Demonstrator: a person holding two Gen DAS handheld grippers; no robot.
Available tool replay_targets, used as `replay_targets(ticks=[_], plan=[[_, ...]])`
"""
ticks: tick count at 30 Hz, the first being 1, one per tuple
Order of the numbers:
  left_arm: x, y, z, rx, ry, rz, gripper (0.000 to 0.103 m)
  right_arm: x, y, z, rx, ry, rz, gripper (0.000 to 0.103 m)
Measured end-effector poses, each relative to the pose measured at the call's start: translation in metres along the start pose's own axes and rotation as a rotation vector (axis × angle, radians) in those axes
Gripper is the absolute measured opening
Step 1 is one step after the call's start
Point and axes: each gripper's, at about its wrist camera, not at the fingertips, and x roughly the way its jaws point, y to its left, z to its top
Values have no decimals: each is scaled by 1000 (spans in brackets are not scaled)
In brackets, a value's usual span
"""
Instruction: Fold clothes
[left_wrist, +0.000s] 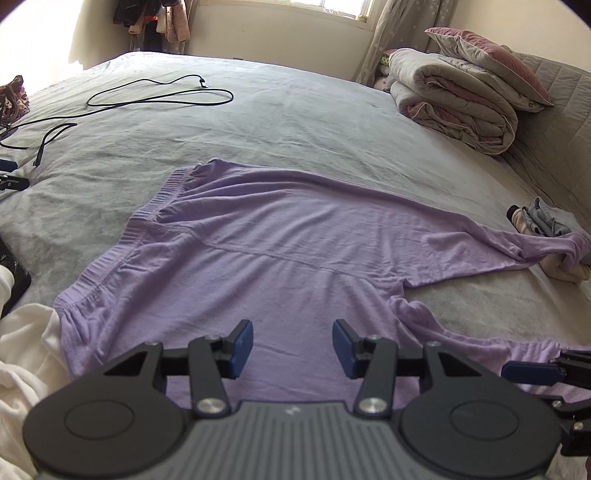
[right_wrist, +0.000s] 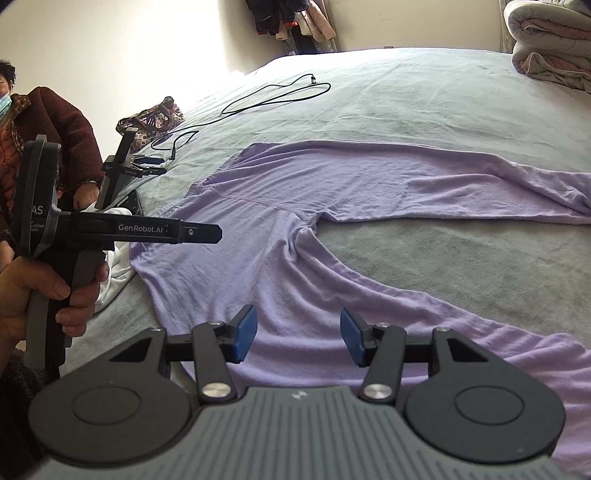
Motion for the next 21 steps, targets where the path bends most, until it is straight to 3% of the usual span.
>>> replay_targets(ticks=[4,8,13,21], plan=[[2,-10,4,1,37,-75,46,-13,-18,4,24,-26,-34,54],[7,-38,12,70,49,-110,40,-31,-42,4,29,-53,-111,54],[26,-72,28,137,100,-132,32,-54,-78,-3,25,-66,-231,54],[64,-92,39,83,239,-113,21,-75,-131,-26,30,-12,-353,50]])
